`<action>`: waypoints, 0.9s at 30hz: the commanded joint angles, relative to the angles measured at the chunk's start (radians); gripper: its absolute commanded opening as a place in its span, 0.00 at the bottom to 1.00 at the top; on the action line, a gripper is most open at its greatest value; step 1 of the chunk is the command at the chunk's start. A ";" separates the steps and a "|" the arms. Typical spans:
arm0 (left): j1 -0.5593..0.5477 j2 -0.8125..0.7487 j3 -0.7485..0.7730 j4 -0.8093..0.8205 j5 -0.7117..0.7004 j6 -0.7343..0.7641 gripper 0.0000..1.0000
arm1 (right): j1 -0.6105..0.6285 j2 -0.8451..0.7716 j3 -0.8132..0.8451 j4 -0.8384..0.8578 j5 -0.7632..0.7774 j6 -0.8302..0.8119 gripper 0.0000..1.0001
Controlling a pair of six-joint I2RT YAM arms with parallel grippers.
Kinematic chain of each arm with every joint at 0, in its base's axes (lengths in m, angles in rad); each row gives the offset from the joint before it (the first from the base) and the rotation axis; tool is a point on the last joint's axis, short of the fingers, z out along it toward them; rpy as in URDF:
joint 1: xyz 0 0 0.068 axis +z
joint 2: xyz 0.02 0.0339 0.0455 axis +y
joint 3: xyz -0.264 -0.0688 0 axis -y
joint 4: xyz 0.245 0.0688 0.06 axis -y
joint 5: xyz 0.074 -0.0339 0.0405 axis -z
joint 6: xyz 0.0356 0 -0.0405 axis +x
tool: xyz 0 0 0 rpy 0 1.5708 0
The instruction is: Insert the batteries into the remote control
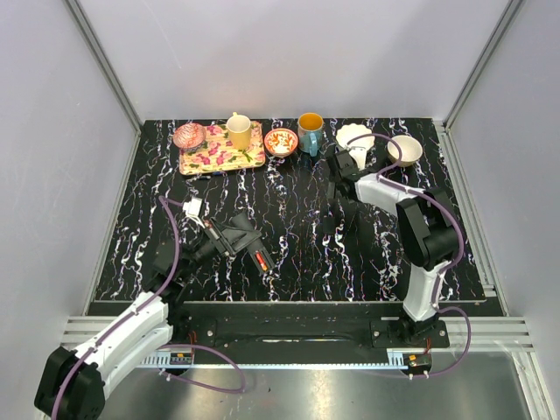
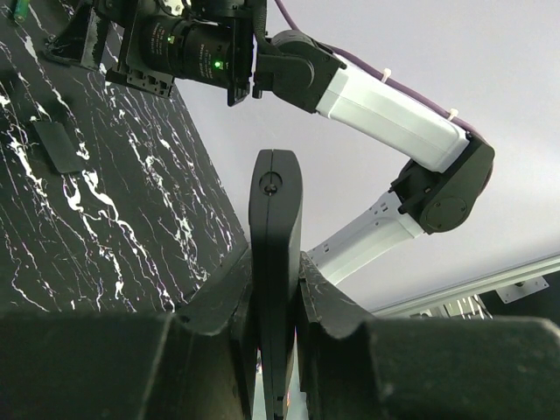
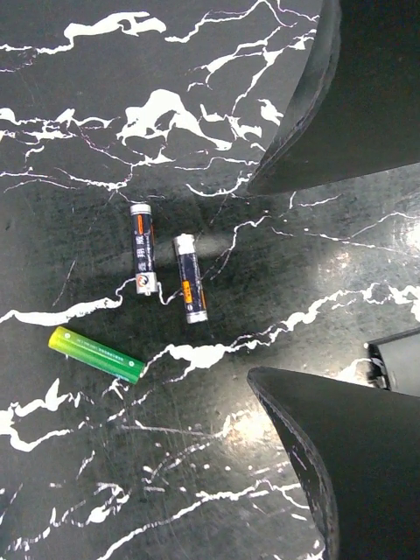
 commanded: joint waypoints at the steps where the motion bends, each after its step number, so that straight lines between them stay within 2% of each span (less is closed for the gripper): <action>1: -0.004 0.006 0.042 0.052 0.030 0.018 0.00 | -0.030 0.038 0.064 -0.001 0.003 -0.025 0.84; 17: -0.002 0.060 0.042 0.088 0.041 0.023 0.00 | -0.064 0.141 0.118 0.029 -0.089 -0.119 0.80; 27: -0.002 0.064 0.036 0.087 0.036 0.024 0.00 | -0.092 0.160 0.123 0.037 -0.134 -0.118 0.72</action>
